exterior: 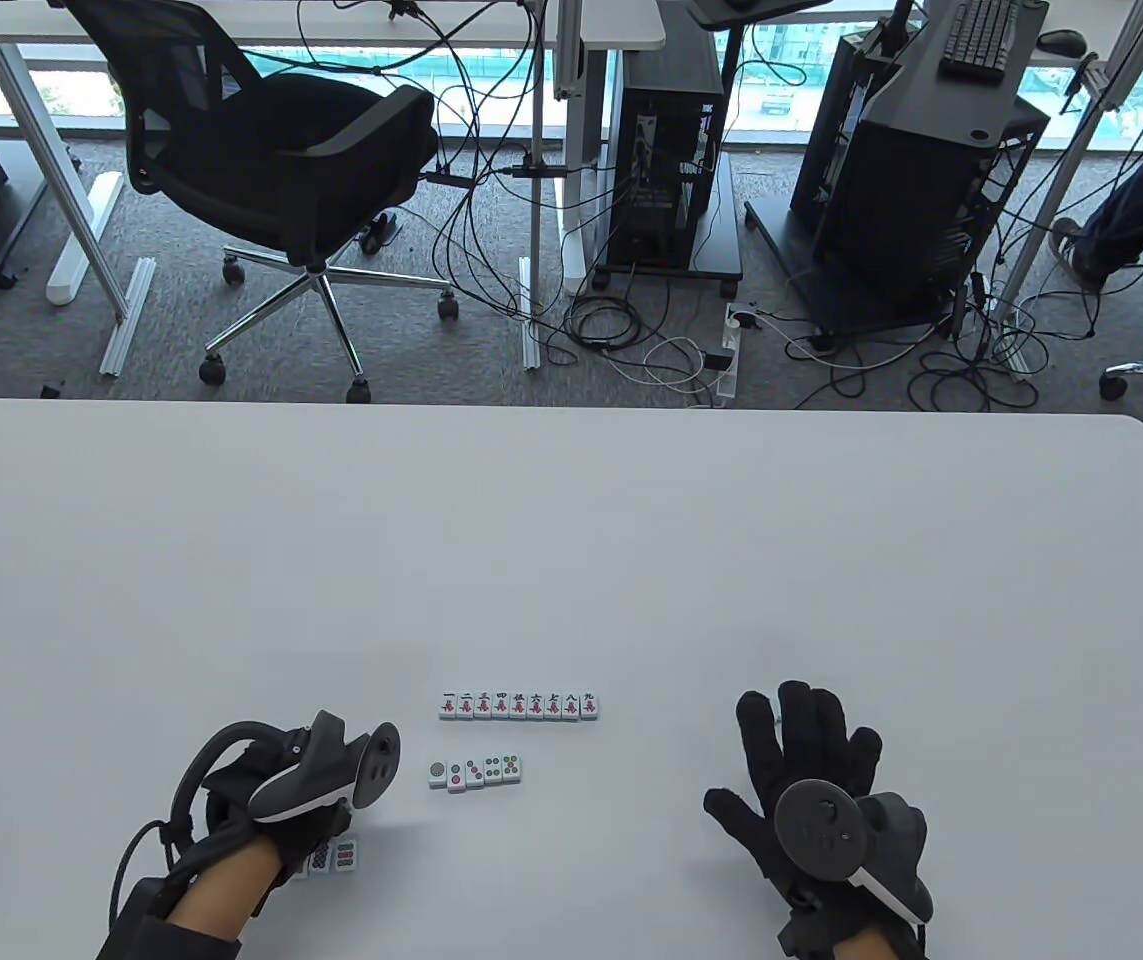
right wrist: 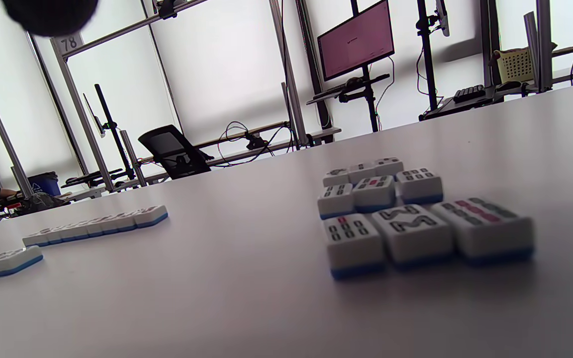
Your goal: Mahjong suit sorting
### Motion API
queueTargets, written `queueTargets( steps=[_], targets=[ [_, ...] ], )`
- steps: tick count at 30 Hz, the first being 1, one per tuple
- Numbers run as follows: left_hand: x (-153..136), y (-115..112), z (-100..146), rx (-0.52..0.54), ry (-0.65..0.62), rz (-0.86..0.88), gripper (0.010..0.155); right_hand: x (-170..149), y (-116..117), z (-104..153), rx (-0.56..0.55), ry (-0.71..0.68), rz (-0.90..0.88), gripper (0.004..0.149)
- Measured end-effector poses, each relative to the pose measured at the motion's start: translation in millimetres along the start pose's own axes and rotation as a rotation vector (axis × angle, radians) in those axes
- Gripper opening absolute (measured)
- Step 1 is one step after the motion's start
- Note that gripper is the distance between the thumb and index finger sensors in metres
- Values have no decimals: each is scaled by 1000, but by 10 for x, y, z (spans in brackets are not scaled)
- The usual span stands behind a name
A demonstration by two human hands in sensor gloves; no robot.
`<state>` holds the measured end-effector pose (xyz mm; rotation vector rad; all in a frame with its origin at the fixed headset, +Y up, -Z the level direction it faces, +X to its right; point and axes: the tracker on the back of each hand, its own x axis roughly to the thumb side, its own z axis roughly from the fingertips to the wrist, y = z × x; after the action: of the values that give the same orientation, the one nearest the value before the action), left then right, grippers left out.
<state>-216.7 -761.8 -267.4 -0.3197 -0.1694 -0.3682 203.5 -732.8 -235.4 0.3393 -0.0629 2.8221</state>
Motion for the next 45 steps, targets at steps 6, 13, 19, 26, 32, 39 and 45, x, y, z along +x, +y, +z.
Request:
queueTargets(
  steps=[6,13,19,26,32,39,45],
  targets=[
    [42,36,-60,19,-7,0,63,2,-3,-1,3,2,-3,84],
    [252,456,-144,101,-49,83,62,2,4,-6,1,-2,-10,84],
    [783,869,-241,174,-168,88,62,-1,1,-3,-3,-1,-12,84],
    [1210,932,-425,154,-231,7,62,-1,2,-3,-6,-6,-22,84],
    [1395,838,-544,113,-249,-43,62,-3,5,-5,-10,-6,-30,84],
    [1395,742,-577,108,-255,-83,63,-4,8,-3,-7,-6,-26,84],
    [1300,737,-447,141,-268,-114,66,-6,11,-1,-4,-5,-17,84]
  ],
)
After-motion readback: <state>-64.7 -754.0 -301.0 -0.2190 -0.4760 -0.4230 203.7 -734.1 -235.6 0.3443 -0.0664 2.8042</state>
